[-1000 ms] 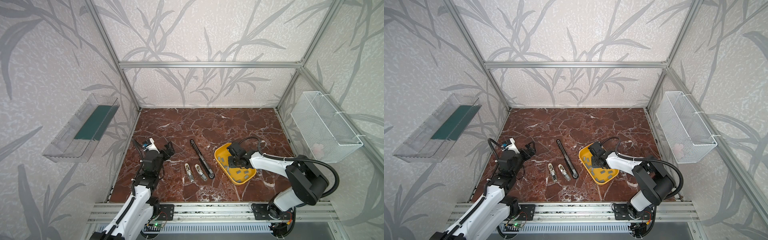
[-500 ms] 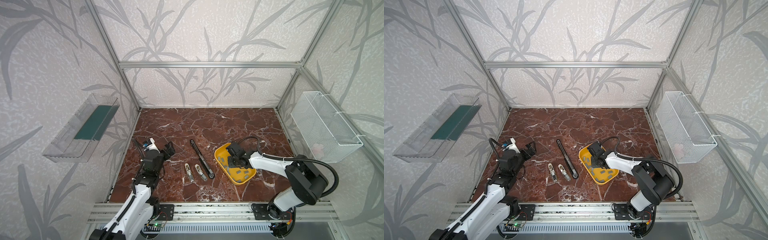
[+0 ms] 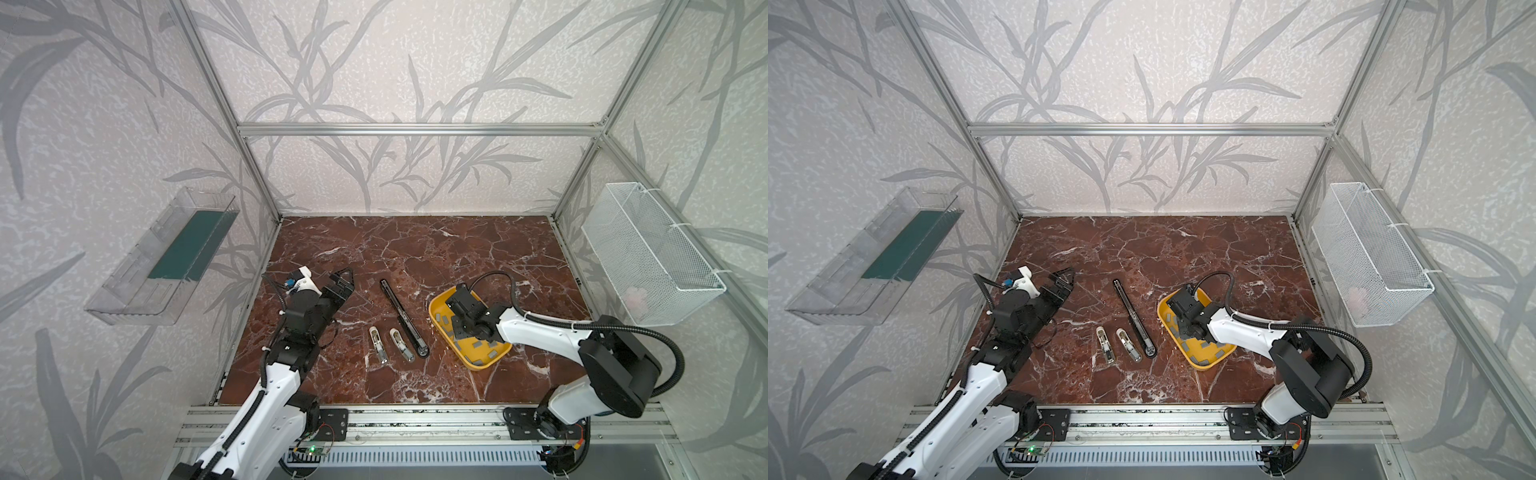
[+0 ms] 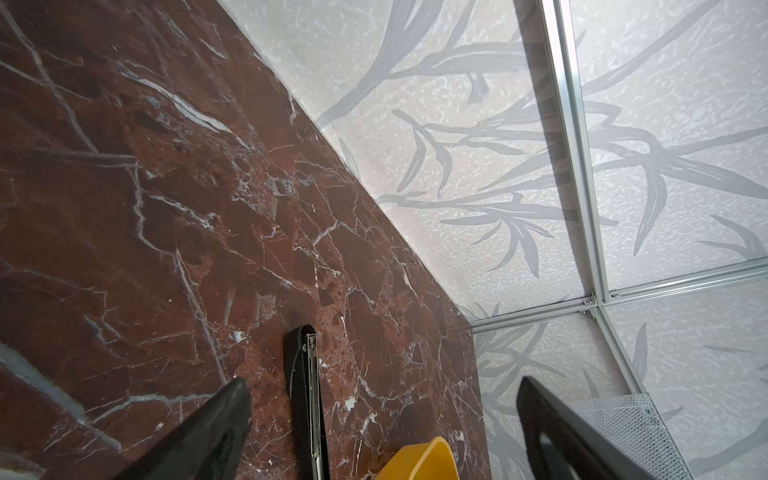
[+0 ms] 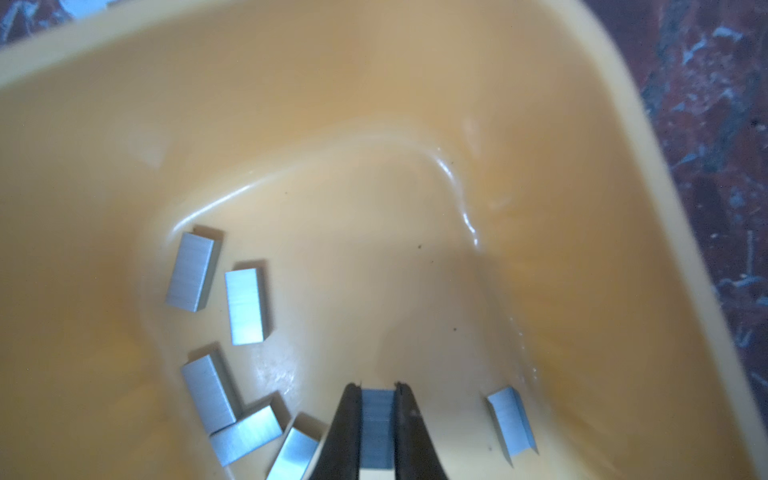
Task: Load the staples into the stapler
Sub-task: 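Lift the strip from the tray with the right gripper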
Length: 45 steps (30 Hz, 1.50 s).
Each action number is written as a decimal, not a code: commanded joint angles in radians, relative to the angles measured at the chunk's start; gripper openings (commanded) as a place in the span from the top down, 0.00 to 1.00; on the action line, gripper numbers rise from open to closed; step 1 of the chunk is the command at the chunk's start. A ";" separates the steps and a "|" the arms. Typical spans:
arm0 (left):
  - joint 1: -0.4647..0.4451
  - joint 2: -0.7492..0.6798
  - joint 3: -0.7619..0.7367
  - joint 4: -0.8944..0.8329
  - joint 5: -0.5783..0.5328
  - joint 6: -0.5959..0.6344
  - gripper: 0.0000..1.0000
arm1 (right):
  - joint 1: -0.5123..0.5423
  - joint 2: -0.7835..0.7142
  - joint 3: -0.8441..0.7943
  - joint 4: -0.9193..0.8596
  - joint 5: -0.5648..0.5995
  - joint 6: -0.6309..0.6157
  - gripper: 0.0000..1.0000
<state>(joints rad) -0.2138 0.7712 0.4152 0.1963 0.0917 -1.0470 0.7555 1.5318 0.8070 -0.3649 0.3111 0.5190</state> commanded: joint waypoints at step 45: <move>-0.001 -0.193 -0.126 0.145 -0.043 0.092 0.01 | 0.084 -0.255 -0.096 0.192 -0.025 -0.101 0.88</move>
<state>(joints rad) -0.2142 0.6052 0.3046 0.3084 0.0547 -0.9825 0.8143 1.3064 0.7193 -0.2043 0.2871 0.4355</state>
